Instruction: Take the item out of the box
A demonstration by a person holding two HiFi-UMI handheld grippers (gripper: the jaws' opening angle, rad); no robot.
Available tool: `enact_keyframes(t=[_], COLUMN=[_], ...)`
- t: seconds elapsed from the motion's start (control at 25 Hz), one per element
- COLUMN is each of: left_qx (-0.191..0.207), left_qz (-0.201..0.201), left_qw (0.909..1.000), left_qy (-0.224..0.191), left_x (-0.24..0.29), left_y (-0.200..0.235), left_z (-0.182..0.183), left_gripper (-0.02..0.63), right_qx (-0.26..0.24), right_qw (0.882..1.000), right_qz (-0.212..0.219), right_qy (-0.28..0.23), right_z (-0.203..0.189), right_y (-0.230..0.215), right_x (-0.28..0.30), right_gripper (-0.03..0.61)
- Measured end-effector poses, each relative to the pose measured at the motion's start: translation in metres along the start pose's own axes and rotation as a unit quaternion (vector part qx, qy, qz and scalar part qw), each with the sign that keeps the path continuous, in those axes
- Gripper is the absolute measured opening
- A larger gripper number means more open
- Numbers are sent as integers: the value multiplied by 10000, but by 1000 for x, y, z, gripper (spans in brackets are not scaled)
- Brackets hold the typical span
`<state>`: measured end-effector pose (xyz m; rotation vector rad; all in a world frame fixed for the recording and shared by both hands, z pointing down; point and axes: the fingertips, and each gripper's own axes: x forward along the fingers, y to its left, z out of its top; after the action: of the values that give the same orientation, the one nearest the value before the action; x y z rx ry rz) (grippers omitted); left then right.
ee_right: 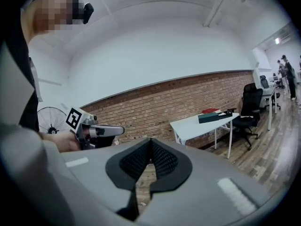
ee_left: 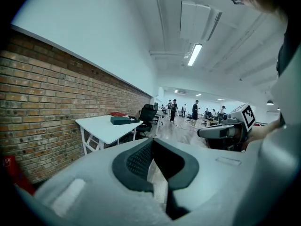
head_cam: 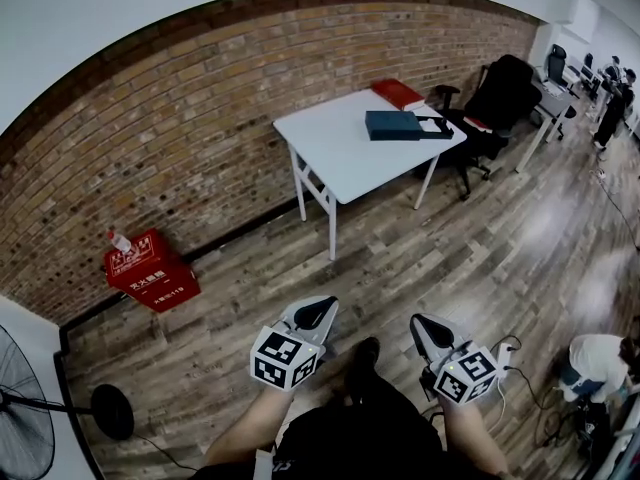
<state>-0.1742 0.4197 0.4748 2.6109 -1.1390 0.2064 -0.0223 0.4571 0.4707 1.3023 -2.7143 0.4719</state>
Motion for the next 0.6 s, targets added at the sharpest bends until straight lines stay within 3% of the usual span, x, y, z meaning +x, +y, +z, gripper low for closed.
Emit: enact_keyframes(t=[0.32,0.6], left_qx=[-20,205], left_qz=[158,-173], left_qw=[9997,9981], left_qy=[195,548], left_x=[58,147], left_y=[44,67], left_z=[5,27], left_gripper=[0,0], right_qx=[259,598], right_qw=[9995,9982], right_qz=[148,61], right_qy=[93,-61], right_z=[5,24], right_y=[-56,-134], right_x=[60,112], right_gripper=[0,0])
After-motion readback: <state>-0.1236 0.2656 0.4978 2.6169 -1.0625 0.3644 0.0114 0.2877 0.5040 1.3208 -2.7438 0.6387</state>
